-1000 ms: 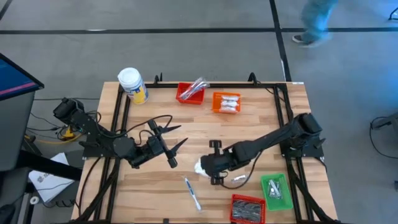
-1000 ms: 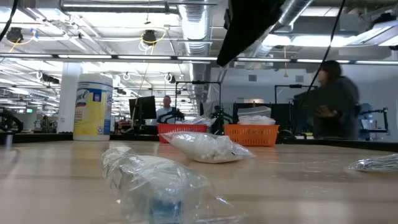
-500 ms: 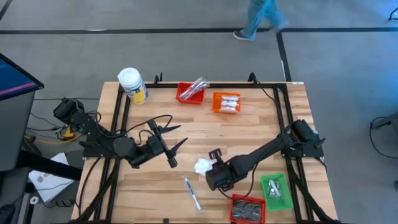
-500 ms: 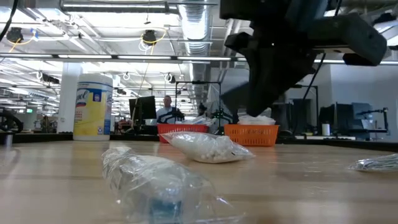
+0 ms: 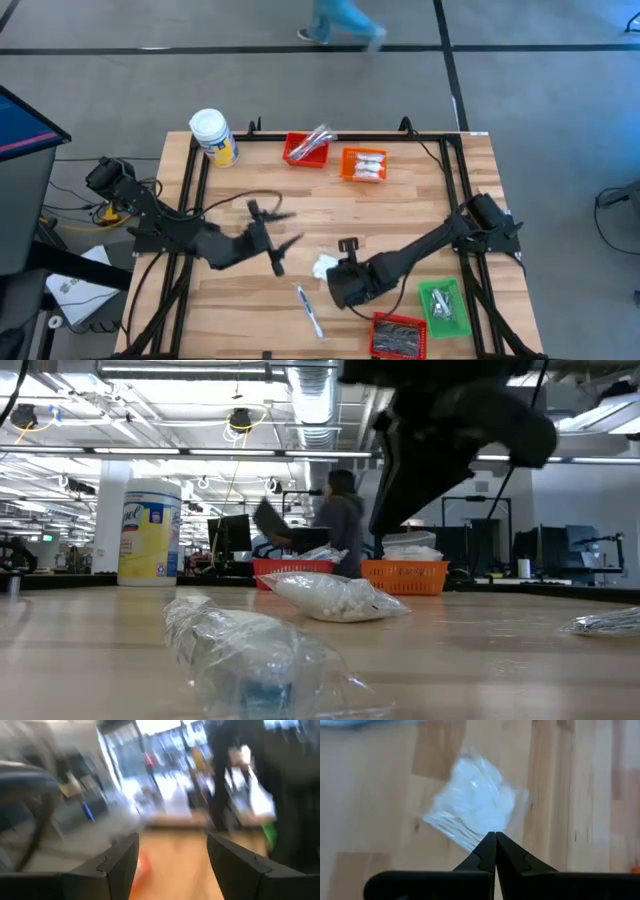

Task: Pick & Place Travel size toiletries
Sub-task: Put the white cotton pack into the orange bin

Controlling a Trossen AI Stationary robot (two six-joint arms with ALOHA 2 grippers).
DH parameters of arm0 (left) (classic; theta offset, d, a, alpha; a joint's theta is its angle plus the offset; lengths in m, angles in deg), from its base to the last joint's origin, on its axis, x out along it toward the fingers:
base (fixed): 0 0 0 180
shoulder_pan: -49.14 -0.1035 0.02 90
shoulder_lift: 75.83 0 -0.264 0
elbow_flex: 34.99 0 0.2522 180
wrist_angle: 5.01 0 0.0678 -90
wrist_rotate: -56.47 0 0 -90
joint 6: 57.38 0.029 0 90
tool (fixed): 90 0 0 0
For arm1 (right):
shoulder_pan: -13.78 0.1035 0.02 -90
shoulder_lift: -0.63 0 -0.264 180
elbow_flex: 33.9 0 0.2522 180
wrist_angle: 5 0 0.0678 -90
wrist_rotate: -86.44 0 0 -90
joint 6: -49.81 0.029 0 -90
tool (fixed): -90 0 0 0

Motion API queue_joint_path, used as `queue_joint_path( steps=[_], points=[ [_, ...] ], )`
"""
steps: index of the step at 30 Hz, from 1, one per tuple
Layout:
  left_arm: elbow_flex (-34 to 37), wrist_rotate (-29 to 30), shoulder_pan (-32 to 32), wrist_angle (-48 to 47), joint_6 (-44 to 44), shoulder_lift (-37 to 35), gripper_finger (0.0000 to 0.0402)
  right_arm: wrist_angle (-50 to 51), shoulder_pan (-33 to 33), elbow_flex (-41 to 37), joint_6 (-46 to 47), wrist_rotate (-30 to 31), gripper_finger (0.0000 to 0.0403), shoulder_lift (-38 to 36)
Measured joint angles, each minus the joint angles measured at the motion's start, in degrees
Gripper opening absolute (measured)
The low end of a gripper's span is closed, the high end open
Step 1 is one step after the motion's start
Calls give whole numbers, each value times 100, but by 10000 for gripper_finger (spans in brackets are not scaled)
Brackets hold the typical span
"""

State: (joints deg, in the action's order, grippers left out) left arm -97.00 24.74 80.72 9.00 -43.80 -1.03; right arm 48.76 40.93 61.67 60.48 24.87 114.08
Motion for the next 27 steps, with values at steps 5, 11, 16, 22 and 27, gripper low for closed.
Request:
queue_joint_path(
  steps=[5,11,16,22,27],
  points=[
    [21,-1295,-182,-1909,-2757,59,227,-659,179,-406,269,267,0,-46],
    [17,-2026,-391,-2205,-3808,259,227,-2458,78,-1852,756,-174,0,-838],
    [142,-2788,-941,-2521,-4713,398,227,-5062,-376,-3260,1123,-1801,0,-1651],
    [881,-3871,-1688,-2160,-5749,587,227,-5914,-864,-4141,2086,-3076,2,-1954],
    [1343,-5261,-2068,-1079,-6010,808,227,-5900,-877,-4157,2615,-3486,36,-1755]
  ],
)
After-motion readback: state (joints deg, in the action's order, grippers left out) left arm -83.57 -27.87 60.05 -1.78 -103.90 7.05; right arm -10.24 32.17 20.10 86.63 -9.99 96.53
